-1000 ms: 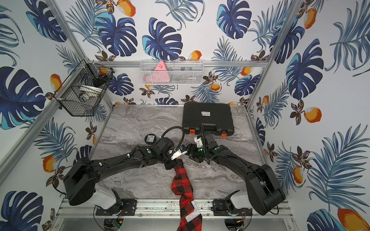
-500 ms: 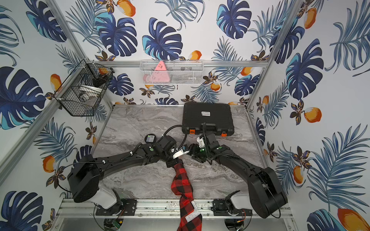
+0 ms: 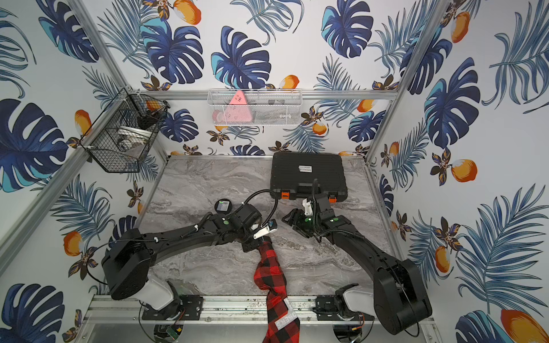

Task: Take off the watch
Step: Untie the watch from the hand.

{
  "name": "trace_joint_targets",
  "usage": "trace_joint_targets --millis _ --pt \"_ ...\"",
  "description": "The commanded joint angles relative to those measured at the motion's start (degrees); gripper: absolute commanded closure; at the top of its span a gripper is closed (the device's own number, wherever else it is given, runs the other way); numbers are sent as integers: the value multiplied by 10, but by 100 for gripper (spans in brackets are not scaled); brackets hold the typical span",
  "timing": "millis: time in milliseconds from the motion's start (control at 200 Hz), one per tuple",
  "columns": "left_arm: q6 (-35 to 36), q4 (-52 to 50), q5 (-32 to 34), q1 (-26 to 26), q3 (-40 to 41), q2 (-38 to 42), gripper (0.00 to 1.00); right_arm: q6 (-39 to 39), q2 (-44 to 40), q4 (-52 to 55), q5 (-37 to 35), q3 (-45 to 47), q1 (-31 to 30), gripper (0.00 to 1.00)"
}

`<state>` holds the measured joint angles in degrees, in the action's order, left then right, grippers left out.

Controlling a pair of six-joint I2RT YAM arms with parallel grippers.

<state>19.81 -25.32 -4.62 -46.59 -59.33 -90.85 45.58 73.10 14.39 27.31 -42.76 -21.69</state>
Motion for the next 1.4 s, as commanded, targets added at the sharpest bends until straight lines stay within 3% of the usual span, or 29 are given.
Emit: trace_joint_targets --millis 0,190,390,631,801,1131,1396 --pt "5 2 -4 0 -5 0 57 -3 -2 -5 11 2 -1 30" --pt "-3 17 -12 0 3 8 59 -32 4 -9 24 5 0 30" --pt "-14 32 -10 1 10 12 63 -71 -13 -83 42 48 -1 31" --pt "-27 48 -10 1 24 17 71 -122 -34 -137 8 90 -1 33" --pt "-41 70 -17 4 40 34 74 -156 -60 -269 -32 163 -25 34" --pt "-66 108 -48 17 64 42 76 -375 -48 -511 -87 273 -141 35" --pt "-80 134 -64 25 70 30 77 -468 28 -625 -99 305 -172 41"
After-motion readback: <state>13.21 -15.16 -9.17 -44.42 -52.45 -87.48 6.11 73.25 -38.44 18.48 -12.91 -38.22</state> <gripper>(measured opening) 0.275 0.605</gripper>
